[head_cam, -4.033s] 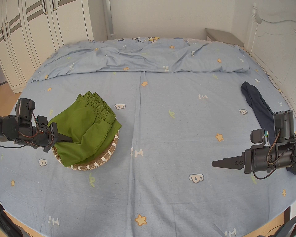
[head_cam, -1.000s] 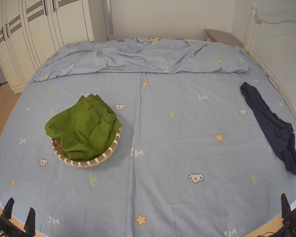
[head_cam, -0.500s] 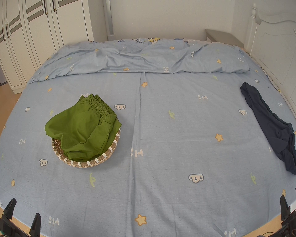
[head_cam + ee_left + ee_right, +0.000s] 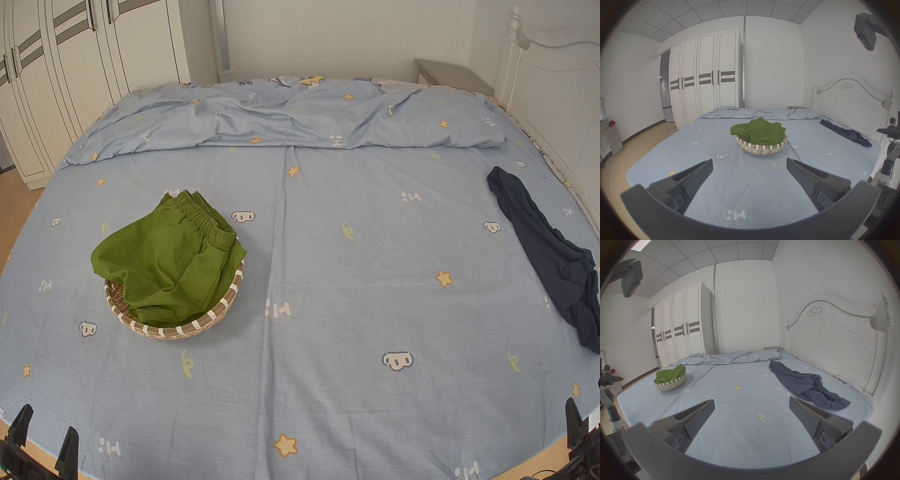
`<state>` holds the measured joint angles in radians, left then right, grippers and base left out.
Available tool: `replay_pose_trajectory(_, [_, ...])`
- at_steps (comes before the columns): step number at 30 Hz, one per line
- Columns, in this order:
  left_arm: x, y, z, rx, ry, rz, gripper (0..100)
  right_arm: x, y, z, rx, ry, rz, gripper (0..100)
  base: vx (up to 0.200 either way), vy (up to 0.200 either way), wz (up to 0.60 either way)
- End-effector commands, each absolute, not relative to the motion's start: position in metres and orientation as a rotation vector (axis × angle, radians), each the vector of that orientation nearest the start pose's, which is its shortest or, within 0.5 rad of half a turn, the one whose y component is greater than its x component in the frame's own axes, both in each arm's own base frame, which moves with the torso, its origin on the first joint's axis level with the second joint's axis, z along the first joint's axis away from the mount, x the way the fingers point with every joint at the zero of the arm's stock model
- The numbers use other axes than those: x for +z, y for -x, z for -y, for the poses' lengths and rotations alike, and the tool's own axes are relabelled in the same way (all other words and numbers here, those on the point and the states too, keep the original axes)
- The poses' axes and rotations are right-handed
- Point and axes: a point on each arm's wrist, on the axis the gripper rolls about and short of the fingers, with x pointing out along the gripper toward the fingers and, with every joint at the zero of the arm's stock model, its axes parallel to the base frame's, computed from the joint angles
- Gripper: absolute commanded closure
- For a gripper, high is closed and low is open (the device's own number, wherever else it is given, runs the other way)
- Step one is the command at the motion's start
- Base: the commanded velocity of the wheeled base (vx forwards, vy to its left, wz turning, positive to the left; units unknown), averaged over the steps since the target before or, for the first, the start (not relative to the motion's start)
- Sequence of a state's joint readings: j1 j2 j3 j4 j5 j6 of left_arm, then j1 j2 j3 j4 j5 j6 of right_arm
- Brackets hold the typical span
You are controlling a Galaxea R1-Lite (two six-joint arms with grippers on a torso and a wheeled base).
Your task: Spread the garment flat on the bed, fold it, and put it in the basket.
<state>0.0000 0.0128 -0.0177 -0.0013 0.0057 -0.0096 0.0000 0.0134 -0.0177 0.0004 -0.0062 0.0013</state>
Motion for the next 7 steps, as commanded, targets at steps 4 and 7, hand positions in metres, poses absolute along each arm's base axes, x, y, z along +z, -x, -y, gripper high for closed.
replay_pose_trajectory(4, [0.0756, 0.0228, -0.0001, 0.006, 0.009, 0.002, 0, 0.0756, 0.0225, 0.0002, -0.008, -0.002, -0.005, 0, 0.0, 0.0, 0.0])
replay_pose_trajectory(7, [0.0756, 0.0228, -0.0001, 0.006, 0.009, 0.002, 0, 0.0756, 0.0225, 0.0002, -0.008, -0.005, -0.005, 0, 0.0, 0.0, 0.0])
